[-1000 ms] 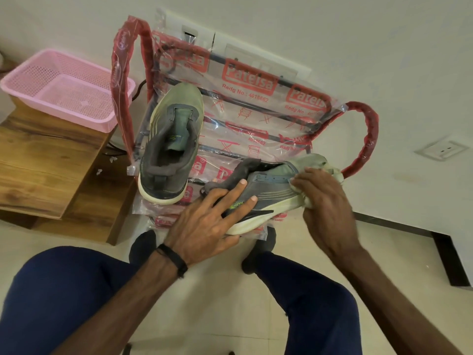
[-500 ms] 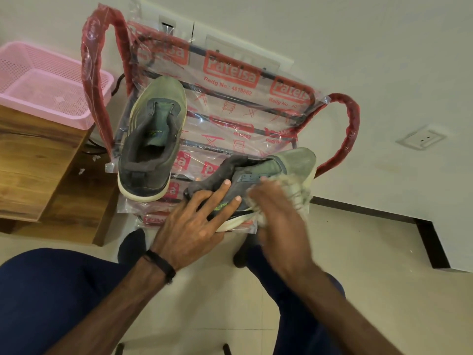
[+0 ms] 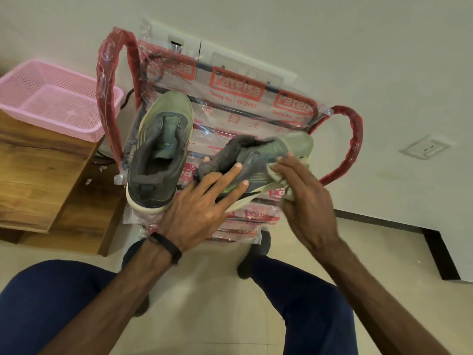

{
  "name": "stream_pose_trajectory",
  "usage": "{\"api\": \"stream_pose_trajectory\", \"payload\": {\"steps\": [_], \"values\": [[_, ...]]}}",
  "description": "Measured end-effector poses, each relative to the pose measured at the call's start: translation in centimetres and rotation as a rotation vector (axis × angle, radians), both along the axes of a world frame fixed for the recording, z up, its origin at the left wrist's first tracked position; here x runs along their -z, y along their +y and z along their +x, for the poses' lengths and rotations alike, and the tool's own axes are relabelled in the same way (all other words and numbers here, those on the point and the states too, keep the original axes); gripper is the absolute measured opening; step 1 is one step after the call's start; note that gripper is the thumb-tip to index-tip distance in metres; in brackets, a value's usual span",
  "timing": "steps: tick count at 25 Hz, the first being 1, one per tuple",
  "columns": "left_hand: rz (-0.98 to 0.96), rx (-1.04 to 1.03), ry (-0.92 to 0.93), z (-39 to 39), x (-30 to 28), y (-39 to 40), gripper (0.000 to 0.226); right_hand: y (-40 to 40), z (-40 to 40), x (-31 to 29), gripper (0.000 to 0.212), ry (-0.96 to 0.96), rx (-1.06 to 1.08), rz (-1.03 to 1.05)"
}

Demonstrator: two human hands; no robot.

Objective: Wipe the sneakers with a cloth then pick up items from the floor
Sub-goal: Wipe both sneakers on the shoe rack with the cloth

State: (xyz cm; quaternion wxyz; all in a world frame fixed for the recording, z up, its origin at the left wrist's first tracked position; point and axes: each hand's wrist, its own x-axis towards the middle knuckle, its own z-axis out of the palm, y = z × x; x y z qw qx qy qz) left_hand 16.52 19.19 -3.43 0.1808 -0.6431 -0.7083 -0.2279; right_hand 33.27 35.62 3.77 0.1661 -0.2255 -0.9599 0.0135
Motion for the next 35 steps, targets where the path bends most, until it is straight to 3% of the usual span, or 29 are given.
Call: {"api": "stream_pose_trajectory", "payload": {"steps": [6,9,13,17,22,26,32,35], "values": [[-0.154,-0.027,0.086,-0.1,0.8,-0.2,0.081,-2.5,0.2,6.8,0.082,-0.018,0.097,-0.089],[-0.197,-0.084,0.082,0.0,0.4,0.4,0.083,-3.0,-0.1,7.2,0.074,0.019,0.085,-0.021],[-0.241,-0.113,0.065,0.3,0.1,0.5,0.081,-0.3,0.5,5.8,0.073,-0.082,0.108,0.173],[-0.249,-0.125,0.047,0.8,0.3,0.8,0.087,0.1,-0.5,5.3,0.062,-0.025,0.257,0.114],[-0.231,-0.116,0.038,0.8,0.7,0.5,0.082,-0.1,-0.3,4.7,0.062,-0.144,-0.135,0.228],[-0.225,-0.16,0.026,1.3,0.8,1.1,0.081,3.9,0.3,4.6,0.057,-0.096,0.145,0.169],[-0.246,-0.149,0.091,0.2,0.9,0.7,0.079,-0.5,-0.2,5.0,0.064,-0.103,-0.158,0.167],[-0.249,-0.149,0.08,0.5,0.8,1.1,0.082,3.6,0.4,5.0,0.059,-0.1,0.035,0.188]]}}
